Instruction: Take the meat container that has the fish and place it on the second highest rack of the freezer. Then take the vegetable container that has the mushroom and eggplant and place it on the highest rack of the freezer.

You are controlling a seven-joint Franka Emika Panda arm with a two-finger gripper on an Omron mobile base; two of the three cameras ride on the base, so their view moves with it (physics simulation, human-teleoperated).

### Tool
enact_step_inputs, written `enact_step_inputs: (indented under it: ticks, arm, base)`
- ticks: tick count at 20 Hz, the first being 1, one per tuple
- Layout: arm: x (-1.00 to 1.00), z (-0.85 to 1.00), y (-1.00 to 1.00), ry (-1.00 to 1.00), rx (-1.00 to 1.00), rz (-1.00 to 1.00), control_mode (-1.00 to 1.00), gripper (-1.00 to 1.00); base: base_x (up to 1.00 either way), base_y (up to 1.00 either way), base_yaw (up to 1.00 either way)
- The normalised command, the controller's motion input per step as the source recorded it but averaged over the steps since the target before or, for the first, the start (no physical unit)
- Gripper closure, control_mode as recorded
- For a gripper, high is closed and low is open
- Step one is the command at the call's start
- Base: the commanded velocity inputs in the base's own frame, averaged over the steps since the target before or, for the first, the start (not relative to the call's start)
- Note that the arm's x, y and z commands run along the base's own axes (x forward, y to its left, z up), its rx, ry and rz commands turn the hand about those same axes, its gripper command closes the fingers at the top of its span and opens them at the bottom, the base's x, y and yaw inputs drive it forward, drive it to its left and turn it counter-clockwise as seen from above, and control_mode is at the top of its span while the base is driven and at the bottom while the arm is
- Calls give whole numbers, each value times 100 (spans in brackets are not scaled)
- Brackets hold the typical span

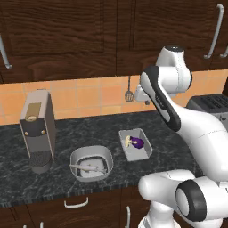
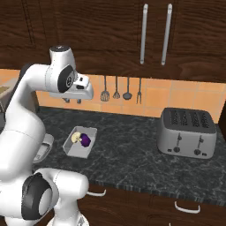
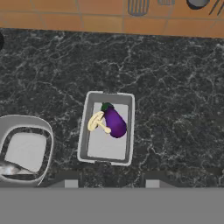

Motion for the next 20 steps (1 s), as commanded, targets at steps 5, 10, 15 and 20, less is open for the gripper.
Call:
enact_step_inputs:
  ticks: [5, 10, 15, 20]
  arm:
    - [-61, -17, 0, -1, 2, -1, -100, -100]
    - [-76, -37, -5, 0, 5, -24, -100, -100]
    - [-36, -43, -21, 15, 12, -46, -100, -100]
    - [0, -47, -19, 17, 13, -37, -100, -100]
  base:
    - [0, 0, 0]
    - [0, 0, 0]
    - [0, 0, 0]
    - [0, 0, 0]
